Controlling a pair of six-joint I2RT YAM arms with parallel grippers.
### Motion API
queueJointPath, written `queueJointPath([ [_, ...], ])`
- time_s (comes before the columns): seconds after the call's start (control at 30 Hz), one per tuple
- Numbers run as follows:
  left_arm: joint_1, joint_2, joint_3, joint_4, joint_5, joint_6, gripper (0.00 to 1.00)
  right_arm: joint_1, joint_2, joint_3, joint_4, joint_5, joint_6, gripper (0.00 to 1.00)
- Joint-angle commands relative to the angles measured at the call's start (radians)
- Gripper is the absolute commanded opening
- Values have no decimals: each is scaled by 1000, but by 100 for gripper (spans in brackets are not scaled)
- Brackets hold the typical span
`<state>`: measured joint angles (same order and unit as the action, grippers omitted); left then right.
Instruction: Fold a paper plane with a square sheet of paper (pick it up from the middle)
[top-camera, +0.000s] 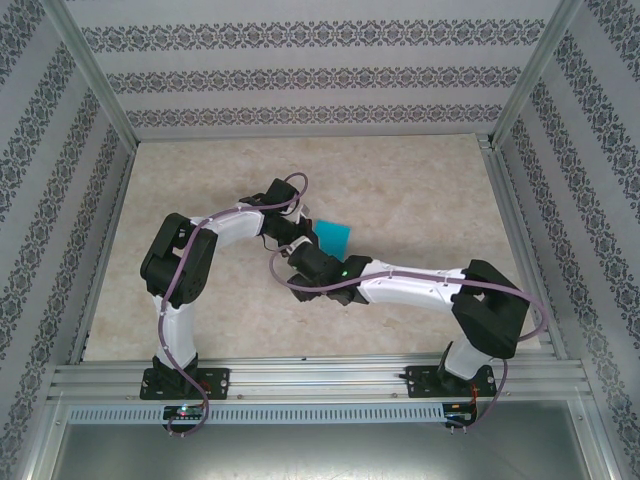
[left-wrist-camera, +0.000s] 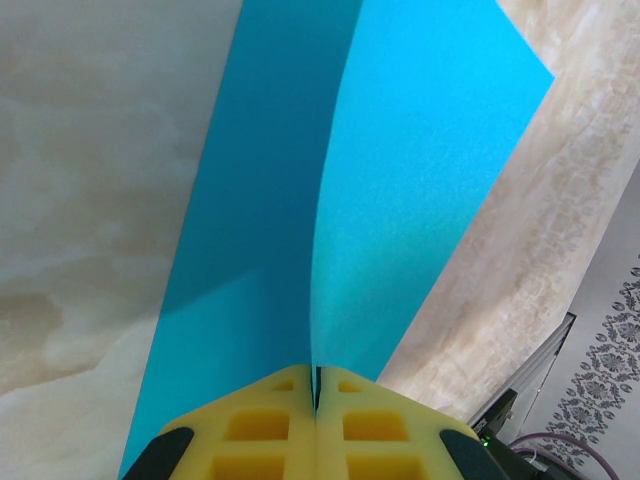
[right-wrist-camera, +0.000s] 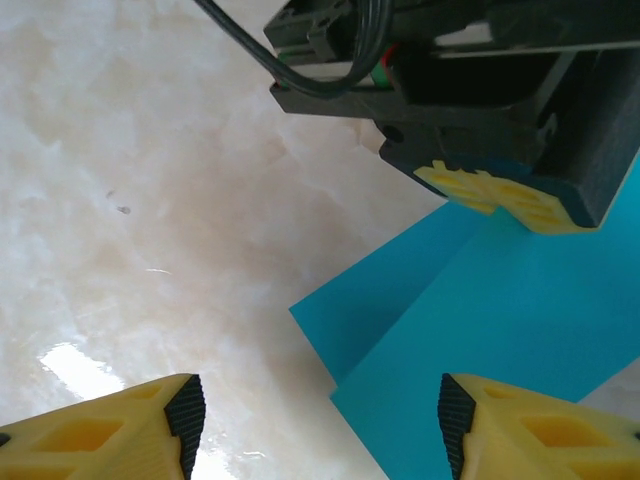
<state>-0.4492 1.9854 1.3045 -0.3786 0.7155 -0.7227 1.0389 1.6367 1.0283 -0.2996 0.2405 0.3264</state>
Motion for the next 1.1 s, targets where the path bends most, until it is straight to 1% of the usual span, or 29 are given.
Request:
queueJointPath([
  [0.0, 10, -19, 19, -17, 15, -10, 7, 12, 29, 31, -53, 87, 12, 62],
  [0.2, 10, -15, 24, -19, 19, -11, 8, 12, 45, 36, -64, 104, 25, 50],
  [0.37, 10, -15, 23, -19, 19, -12, 8, 10, 23, 21, -61, 117, 32, 31],
  [0.53, 10, -24, 22, -20, 15, -13, 11, -14, -15, -10, -42, 90, 46, 16],
  [0.67, 10, -31, 21, -23, 8, -12, 15, -44, -60, -55, 0, 39, 54, 6],
  [0.73, 10, -38, 21, -24, 3, -12, 18, -63, -87, -83, 30, 9, 66, 5],
  [0.77, 10, -45, 20, -29, -10, -13, 21, -75, -98, -97, 44, -11, 68, 5],
  [0.83, 10, -60, 14, -28, -26, -14, 22, -94, -117, -121, 62, -32, 77, 4],
  [0.87, 10, -68, 13, -31, -36, -15, 26, -106, -128, -135, 79, -56, 79, 5],
  [0.9, 10, -72, 13, -40, -50, -16, 36, -120, -143, -154, 101, -91, 80, 5],
  [0.93, 10, -80, 12, -46, -63, -16, 42, -136, -152, -167, 119, -121, 87, 5],
  [1.07, 10, -128, -16, -61, -144, -24, 50, -209, -175, -227, 195, -254, 126, 5],
])
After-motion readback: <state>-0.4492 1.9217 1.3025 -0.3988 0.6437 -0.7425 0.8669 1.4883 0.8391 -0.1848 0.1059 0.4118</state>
